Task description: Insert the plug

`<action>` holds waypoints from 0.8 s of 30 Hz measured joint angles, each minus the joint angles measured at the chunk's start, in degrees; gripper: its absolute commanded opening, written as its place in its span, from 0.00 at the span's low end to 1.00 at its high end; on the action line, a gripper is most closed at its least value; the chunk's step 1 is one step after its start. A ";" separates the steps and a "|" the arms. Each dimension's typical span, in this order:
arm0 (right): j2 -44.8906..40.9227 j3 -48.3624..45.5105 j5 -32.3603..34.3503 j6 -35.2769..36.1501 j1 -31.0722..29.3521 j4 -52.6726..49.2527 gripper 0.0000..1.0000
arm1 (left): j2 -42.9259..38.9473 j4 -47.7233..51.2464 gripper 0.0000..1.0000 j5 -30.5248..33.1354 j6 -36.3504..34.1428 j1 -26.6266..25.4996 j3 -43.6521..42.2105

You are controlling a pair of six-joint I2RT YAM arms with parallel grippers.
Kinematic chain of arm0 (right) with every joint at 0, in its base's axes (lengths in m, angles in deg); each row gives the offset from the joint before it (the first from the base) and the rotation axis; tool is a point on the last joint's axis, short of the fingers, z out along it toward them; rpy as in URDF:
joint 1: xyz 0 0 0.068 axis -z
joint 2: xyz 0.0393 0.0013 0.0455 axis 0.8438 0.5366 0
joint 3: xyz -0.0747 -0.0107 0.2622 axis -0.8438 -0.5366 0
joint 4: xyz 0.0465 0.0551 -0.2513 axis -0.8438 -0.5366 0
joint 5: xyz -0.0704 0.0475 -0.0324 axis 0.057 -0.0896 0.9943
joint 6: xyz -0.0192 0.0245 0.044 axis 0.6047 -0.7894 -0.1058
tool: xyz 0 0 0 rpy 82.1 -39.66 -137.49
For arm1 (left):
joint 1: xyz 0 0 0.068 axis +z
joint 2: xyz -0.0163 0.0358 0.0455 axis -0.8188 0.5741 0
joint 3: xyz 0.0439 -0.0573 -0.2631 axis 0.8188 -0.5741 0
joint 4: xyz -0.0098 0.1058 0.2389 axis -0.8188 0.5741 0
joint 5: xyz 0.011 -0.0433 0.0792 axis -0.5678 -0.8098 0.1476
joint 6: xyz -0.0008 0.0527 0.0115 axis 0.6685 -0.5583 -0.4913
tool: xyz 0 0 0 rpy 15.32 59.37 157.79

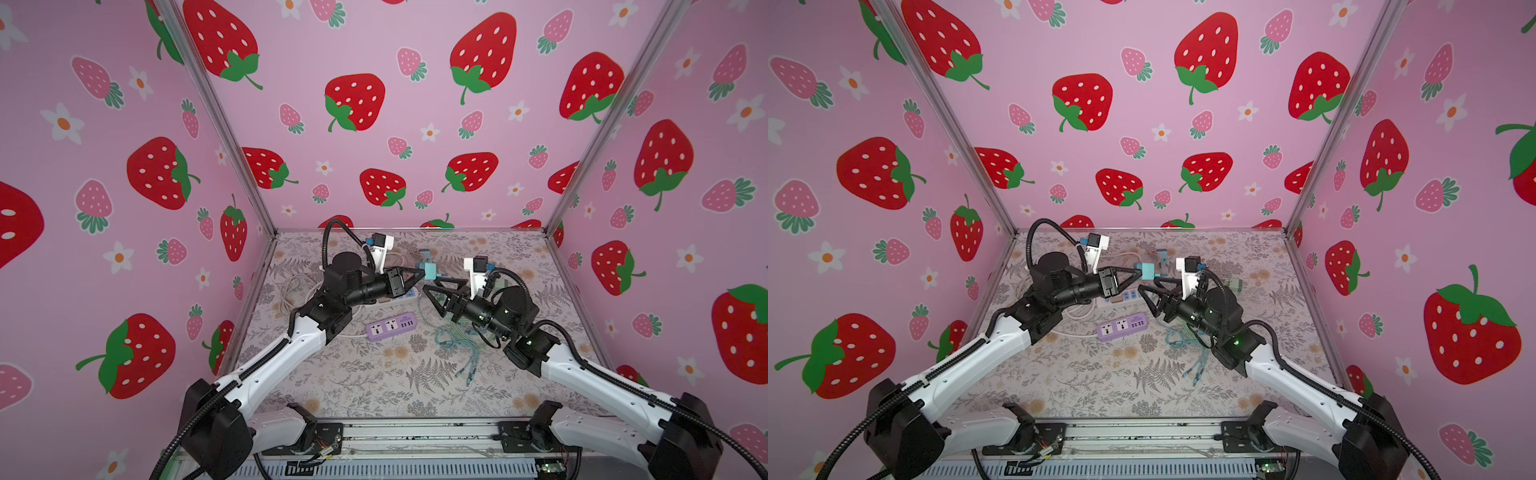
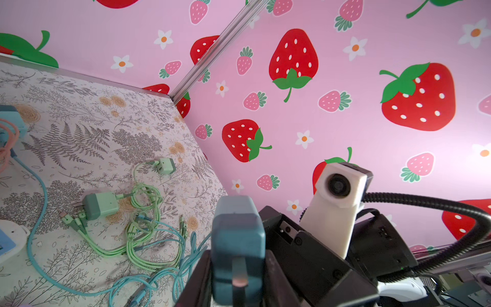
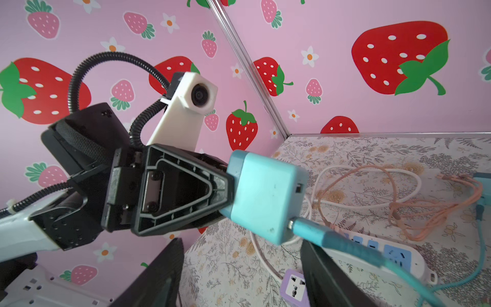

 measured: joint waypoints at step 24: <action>6.49 -2.36 -10.01 -13.77 5.11 20.20 0.47 | -0.02 -14.67 0.00 -2.05 6.91 -1.16 -4.79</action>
